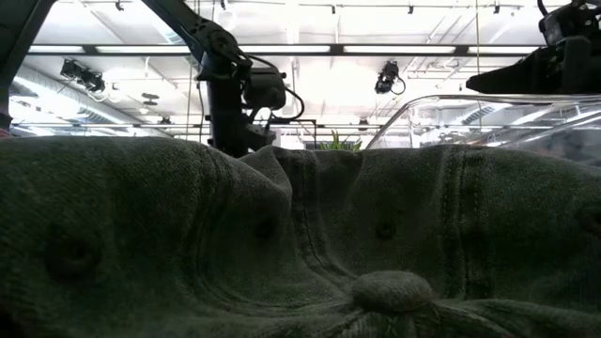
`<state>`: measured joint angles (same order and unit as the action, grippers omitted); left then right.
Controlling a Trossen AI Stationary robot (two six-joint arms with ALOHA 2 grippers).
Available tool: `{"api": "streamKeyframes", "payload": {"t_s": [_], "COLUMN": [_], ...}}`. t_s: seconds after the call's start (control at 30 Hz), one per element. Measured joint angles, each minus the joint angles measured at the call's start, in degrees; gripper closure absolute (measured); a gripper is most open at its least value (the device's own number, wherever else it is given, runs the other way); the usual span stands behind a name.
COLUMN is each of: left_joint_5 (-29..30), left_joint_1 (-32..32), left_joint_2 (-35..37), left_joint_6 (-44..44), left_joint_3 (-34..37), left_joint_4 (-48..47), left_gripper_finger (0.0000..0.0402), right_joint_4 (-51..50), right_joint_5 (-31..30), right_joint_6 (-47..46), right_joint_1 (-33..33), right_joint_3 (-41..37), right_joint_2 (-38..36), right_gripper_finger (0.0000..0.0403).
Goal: Pick & Place hat
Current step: Put the left black cap into the blue bin, then put the top black cap into the blue bin
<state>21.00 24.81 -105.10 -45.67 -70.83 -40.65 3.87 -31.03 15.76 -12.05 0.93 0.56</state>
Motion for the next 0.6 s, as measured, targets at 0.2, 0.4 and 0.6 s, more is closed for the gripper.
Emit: {"api": "streamKeyframes", "payload": {"t_s": [0.2,0.4,0.6], "left_joint_5": [7.4,15.3,15.3], "left_joint_1": [-2.2,-5.3,-6.5], "left_joint_2": [0.8,6.8,18.8], "left_joint_6": [0.6,5.1,10.5], "left_joint_3": [0.0,0.0,0.0], "left_joint_4": [-2.3,-9.1,-11.0], "left_gripper_finger": [0.0240,0.0219,0.0221], "right_joint_4": [1.4,6.9,2.4], "right_joint_5": [-7.0,-7.0,-7.7], "right_joint_6": [1.7,4.7,4.7], "right_joint_1": [0.0,0.0,0.3], "right_joint_3": [0.0,0.8,8.7], "right_joint_2": [0.0,0.0,4.6], "right_gripper_finger": [0.0255,0.0255,0.0255]}}
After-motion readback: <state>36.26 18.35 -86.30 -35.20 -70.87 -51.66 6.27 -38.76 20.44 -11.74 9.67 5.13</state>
